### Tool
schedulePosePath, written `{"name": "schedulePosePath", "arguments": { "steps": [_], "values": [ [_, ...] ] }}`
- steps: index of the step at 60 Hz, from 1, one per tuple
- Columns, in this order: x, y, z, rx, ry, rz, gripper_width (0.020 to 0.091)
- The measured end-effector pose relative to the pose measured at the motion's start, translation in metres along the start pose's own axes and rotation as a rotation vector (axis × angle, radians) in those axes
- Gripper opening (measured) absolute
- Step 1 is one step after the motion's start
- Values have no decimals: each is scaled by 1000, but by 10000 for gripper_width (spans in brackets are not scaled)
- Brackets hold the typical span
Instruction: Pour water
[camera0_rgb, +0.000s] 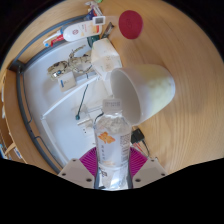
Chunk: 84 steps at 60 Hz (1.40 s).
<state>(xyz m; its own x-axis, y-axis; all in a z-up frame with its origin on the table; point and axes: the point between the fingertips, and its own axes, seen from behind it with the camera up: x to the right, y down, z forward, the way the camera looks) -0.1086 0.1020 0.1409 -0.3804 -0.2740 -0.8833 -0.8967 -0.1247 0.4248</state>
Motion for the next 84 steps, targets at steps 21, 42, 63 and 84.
{"name": "schedulePosePath", "arguments": {
  "steps": [21,42,63,84],
  "values": [
    [-59,9,-26,-39,35,-585,393],
    [-139,-110,-75,270,288,-1782,401],
    [-99,-243,-81,425,472,-1798,407],
    [-65,-271,-60,424,469,-1802,420]
  ]
}}
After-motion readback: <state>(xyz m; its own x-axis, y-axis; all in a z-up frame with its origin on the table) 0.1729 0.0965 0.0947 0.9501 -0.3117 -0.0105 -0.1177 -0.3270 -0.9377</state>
